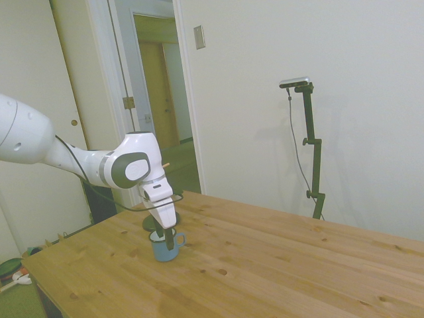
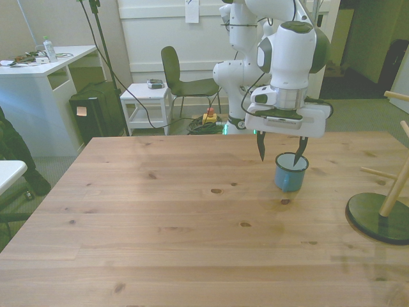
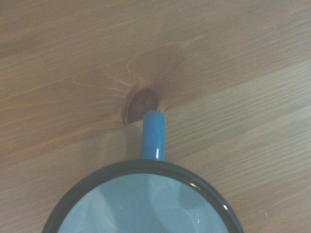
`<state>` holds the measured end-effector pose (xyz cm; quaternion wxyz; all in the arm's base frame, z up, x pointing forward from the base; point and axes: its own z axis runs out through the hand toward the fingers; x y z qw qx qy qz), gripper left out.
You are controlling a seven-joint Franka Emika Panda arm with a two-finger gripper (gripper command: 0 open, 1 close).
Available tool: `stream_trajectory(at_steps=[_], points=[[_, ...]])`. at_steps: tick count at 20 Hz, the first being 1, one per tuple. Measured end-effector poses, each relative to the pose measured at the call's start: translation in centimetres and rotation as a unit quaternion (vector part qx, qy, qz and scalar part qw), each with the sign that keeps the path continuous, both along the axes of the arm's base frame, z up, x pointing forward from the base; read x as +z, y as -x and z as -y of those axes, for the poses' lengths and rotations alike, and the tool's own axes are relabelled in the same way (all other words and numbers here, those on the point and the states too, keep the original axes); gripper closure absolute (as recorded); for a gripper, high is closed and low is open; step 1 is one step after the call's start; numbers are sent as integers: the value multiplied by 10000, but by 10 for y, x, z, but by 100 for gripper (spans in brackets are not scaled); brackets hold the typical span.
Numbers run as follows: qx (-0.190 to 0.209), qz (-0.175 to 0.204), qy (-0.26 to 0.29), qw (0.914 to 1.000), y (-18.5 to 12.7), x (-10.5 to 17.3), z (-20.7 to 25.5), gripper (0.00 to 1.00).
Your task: Hang the mug
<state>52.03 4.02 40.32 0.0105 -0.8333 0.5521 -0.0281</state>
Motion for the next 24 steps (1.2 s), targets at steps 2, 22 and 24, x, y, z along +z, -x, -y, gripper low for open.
stream_trajectory(at_steps=[2,22,24], points=[[16,-23,-4,10000,-2,-3,-2,100],[35,-12,-10,10000,-2,-7,2,100],[38,-4,-11,10000,-2,-9,2,100]])
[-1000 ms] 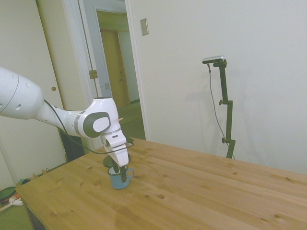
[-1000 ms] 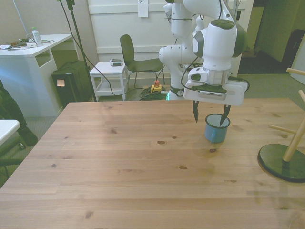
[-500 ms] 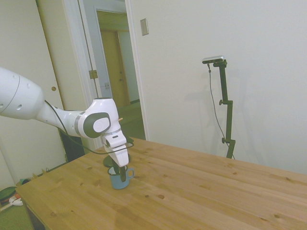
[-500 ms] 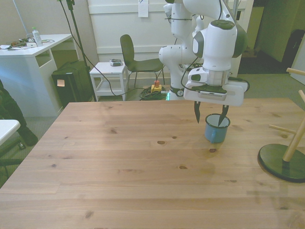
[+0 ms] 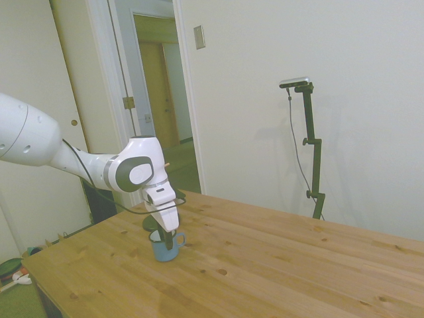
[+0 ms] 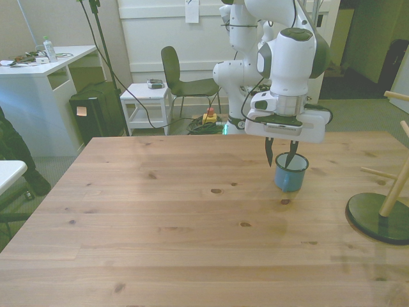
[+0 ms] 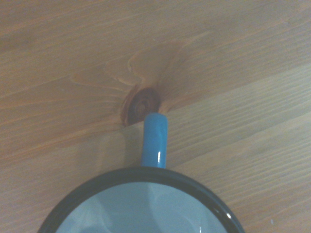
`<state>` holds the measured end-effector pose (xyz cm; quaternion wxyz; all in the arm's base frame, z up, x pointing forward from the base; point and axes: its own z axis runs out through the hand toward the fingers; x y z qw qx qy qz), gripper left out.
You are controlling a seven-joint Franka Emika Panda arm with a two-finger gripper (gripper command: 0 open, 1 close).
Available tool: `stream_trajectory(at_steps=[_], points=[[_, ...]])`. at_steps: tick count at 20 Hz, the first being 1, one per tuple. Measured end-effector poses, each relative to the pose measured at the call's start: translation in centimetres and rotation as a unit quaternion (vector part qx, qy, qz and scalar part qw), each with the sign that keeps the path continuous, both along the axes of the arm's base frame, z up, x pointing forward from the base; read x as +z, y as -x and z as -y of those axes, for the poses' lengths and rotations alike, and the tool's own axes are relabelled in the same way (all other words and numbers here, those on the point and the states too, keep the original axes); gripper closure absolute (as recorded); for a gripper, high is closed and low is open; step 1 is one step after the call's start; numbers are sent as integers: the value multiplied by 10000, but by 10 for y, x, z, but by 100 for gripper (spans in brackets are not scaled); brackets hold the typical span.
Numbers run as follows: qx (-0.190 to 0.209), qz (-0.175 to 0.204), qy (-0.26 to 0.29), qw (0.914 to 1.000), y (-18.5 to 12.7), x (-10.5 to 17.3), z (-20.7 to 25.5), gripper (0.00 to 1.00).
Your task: Hang the mug
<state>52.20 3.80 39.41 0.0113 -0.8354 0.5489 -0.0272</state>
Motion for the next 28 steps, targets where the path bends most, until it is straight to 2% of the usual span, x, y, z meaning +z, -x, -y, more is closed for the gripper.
stream_trajectory(at_steps=[12,16,22,28], points=[[39,18,-1,10000,2,-6,1,100],[118,103,-28,9999,6,3,2,100],[288,522,-88,9982,31,60,11,100],[431,860,-86,9953,55,140,12,100]])
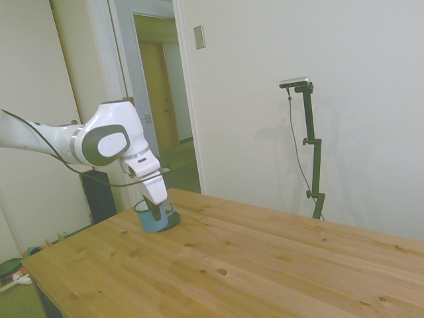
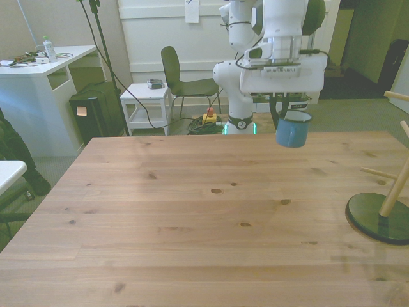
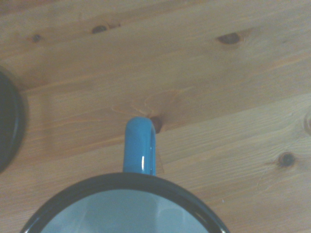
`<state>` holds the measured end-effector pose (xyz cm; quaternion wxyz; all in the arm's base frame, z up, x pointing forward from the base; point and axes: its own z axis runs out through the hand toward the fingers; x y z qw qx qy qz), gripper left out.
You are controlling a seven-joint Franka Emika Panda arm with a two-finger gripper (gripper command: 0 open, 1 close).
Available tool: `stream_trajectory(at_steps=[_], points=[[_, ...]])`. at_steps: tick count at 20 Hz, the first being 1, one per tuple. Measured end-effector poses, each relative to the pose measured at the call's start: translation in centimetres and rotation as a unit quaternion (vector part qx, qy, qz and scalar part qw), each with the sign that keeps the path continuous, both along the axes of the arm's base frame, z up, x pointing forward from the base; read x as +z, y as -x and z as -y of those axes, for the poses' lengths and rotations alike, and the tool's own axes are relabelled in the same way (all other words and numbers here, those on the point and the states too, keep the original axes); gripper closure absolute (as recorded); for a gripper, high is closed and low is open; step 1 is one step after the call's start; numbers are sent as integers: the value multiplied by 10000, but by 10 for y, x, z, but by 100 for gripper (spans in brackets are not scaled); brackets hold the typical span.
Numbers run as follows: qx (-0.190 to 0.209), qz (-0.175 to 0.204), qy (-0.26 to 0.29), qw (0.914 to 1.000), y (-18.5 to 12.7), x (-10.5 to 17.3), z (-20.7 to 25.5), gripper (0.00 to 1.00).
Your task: Hang the mug
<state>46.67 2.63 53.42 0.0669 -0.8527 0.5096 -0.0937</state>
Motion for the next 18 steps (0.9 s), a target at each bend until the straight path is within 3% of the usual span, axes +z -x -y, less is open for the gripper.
stream_trajectory(at_steps=[7,12,18], points=[[99,203,8,9997,-1,72,-8,100],[314,349,40,9989,-14,116,-41,100],[345,321,8,9989,-49,135,-69,100]])
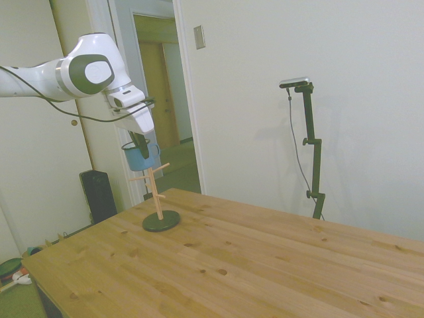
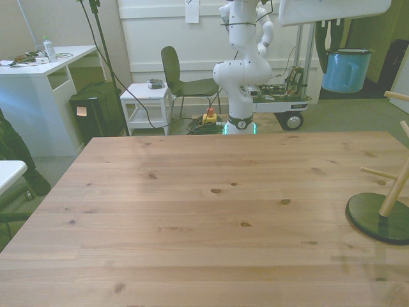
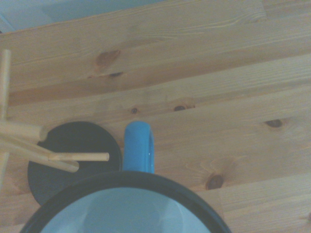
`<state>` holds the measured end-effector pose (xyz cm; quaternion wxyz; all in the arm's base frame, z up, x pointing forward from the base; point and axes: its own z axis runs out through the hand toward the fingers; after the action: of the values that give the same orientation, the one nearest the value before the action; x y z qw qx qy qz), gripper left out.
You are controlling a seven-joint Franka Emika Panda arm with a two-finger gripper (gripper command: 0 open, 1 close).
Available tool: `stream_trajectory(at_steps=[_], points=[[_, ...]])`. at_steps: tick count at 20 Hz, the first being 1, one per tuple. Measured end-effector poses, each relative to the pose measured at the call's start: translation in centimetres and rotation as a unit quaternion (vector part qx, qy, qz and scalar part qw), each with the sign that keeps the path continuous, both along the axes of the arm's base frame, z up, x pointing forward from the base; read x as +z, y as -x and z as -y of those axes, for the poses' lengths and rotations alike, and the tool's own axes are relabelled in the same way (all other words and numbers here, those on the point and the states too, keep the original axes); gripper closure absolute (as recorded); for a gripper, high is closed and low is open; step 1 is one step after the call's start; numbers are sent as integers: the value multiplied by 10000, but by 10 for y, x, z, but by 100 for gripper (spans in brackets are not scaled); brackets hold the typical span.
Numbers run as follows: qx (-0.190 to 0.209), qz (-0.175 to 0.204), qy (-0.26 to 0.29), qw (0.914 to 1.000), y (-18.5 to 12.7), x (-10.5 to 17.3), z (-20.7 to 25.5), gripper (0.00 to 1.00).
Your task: Hang the mug
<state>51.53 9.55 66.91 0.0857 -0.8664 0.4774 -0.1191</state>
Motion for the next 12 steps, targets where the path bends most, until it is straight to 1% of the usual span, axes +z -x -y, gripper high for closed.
stream_trajectory(at_steps=[5,12], points=[[35,-33,39,10000,-15,0,-17,100],[68,-84,79,9999,-25,-4,-45,100]])
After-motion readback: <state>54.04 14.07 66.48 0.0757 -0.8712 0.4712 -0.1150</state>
